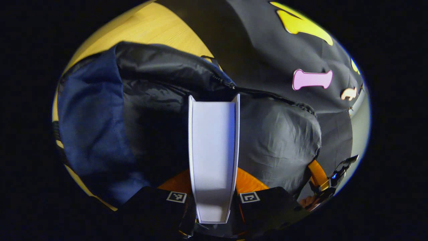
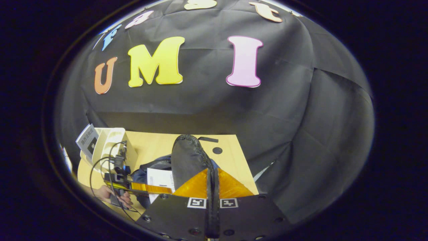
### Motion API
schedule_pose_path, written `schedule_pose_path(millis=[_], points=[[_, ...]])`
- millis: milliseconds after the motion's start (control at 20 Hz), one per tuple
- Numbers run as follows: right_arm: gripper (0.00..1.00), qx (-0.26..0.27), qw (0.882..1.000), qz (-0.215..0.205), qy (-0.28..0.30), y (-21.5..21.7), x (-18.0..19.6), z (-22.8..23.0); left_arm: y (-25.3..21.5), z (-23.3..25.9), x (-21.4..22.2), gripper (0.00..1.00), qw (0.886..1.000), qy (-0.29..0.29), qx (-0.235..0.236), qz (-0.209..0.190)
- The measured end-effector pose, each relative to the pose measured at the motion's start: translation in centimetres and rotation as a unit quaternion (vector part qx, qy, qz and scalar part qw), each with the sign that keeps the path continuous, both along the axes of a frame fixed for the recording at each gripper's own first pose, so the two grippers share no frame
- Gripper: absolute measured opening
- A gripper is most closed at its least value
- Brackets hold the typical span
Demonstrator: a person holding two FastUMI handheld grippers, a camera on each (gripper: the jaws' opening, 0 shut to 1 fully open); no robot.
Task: Open the schoolbag, grab two books from the bookshelf and put them into the schoolbag.
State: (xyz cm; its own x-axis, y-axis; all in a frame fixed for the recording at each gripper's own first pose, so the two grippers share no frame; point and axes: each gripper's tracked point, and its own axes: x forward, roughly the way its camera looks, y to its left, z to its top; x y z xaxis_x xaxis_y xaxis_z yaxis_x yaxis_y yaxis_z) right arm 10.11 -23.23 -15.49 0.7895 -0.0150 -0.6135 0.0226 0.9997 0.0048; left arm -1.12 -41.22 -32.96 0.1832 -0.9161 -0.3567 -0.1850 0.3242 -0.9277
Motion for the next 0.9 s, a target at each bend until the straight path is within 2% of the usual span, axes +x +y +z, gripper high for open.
schedule_pose_path(millis=[50,100,150,200,250,300,350,400,450,500,650,750,900], points=[[0.0,0.001,1.0,0.002,0.001,0.3,0.1,0.0,-0.2,-0.2,0.0,0.47,1.0,0.004,-0.009,-0.001],[0.0,0.0,1.0,0.004,0.001,0.5,0.1,-0.1,-0.2,-0.6,0.1,0.44,1.0,0.004,-0.014,-0.001],[0.0,-0.001,1.0,0.007,0.0,0.8,0.2,-0.1,-0.2,-0.6,0.1,0.48,1.0,0.001,-0.014,-0.004],[0.0,-0.004,1.0,0.009,0.0,1.0,0.2,0.0,-0.1,-1.0,0.0,0.45,1.0,-0.004,-0.003,-0.011],[0.0,-0.006,1.0,0.011,0.0,1.1,0.1,-0.1,-0.3,-1.8,0.0,0.53,1.0,-0.008,0.012,-0.021],[0.0,-0.006,1.0,0.013,0.001,1.3,0.0,-0.1,-0.2,-2.4,0.1,0.46,0.999,-0.003,0.028,-0.024],[0.0,-0.006,1.0,0.014,0.003,1.5,0.0,-0.3,0.0,-3.3,-0.1,0.59,0.998,0.003,0.058,-0.032],[0.0,-0.006,1.0,0.014,0.003,1.6,0.1,-0.3,0.4,-3.7,-0.4,0.64,0.996,0.012,0.078,-0.041],[0.0,-0.006,1.0,0.013,0.005,1.8,0.0,-0.3,0.8,-3.9,-0.5,0.74,0.994,0.016,0.096,-0.046],[0.0,-0.007,1.0,0.014,0.006,1.8,-0.1,-0.3,1.7,-4.0,-0.5,0.77,0.992,0.01,0.121,-0.046],[0.0,-0.012,1.0,0.017,0.006,1.9,-0.4,-0.5,4.2,-3.9,-1.0,0.81,0.975,-0.011,0.208,-0.072],[0.0,-0.01,1.0,0.018,0.005,2.3,-0.6,-0.5,6.3,-2.5,-0.9,0.81,0.964,-0.032,0.25,-0.086],[0.0,-0.006,1.0,0.021,0.003,3.2,-0.7,-0.5,10.3,0.5,-0.8,0.81,0.937,-0.072,0.323,-0.113]])
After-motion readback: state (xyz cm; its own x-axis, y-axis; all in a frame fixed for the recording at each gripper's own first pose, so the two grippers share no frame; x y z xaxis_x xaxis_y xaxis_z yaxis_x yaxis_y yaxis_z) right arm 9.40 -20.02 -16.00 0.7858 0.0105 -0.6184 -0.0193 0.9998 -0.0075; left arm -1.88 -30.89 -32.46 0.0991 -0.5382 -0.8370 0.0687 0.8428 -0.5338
